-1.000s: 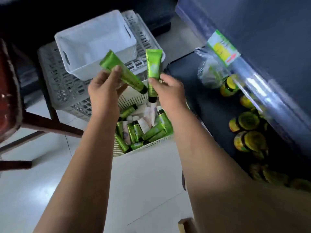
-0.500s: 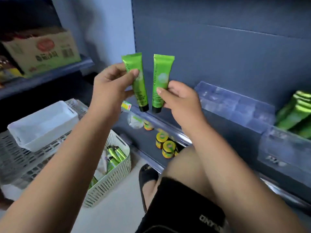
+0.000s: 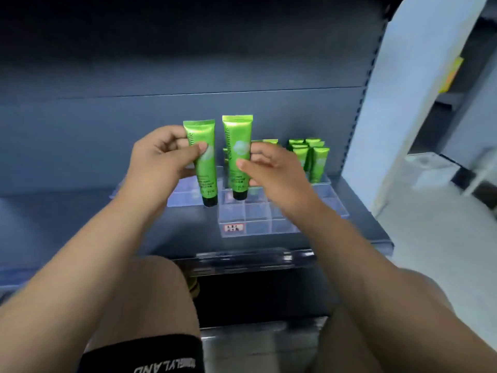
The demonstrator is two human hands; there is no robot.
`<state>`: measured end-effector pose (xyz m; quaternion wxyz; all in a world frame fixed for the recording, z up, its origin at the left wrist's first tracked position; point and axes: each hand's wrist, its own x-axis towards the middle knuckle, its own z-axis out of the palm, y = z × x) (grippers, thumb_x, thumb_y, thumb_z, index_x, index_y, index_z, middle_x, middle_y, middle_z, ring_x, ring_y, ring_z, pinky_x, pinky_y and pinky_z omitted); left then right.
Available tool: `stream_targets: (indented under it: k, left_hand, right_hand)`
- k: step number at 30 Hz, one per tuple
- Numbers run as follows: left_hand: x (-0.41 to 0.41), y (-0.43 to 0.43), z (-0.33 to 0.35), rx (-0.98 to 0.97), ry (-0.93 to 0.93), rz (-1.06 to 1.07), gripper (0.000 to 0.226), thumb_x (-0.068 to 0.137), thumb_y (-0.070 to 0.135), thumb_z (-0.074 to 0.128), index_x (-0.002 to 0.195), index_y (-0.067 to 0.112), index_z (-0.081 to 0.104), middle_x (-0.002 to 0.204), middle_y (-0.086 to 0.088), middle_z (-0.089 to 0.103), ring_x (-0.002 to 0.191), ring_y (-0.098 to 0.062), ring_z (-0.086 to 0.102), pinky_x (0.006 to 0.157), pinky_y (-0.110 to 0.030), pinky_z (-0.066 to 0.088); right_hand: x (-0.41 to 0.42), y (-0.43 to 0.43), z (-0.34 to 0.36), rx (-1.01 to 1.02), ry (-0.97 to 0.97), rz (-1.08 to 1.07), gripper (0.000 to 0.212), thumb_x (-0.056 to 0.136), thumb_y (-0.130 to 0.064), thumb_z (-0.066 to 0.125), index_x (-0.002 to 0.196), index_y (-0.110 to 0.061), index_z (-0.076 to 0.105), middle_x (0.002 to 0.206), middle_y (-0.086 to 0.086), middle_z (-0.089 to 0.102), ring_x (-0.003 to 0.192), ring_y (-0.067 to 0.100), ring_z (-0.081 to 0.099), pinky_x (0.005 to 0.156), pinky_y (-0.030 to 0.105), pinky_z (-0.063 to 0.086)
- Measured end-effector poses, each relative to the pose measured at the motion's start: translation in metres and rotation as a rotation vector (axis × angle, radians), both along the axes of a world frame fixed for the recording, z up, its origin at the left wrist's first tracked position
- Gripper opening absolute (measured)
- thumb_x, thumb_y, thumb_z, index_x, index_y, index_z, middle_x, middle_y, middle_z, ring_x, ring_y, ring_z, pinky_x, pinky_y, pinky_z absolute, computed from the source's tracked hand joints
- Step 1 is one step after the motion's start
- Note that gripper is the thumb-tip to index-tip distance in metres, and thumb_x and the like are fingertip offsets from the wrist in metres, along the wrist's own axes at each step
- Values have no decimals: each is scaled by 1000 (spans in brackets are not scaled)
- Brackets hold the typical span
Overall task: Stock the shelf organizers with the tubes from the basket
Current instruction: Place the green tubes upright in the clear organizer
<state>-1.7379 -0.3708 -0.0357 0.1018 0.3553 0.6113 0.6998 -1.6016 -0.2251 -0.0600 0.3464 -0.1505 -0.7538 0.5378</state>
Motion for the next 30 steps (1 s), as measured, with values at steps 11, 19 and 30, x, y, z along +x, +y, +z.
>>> stream_targets:
  k: [11,19,30]
  left_hand:
    - [55,160,-21,-181,128,-188,38,89,4,75,120,19,59,79,-10,50,74,-15,59,57,-30,61]
    - [44,249,-3,-347,492,-209,20,84,10,80,88,25,67,80,-13,64,68,-18,55,67,-34,49]
    - [31,288,-15,-534,980,-108,17,82,21,82,95,14,73,88,0,65,80,-17,55,73,-31,45]
  right_hand:
    - [92,117,-57,-189,101,-249,26,89,-9,75,114,-13,69,85,10,62,85,19,63,90,48,57]
    - [89,186,-66,-156,143,-401,23,85,-5,75,104,-19,73,80,5,63,75,14,61,76,27,54]
    - [64,227,-76,40,20,-514,34,81,-10,68,111,-25,61,99,-8,66,90,18,67,87,45,58]
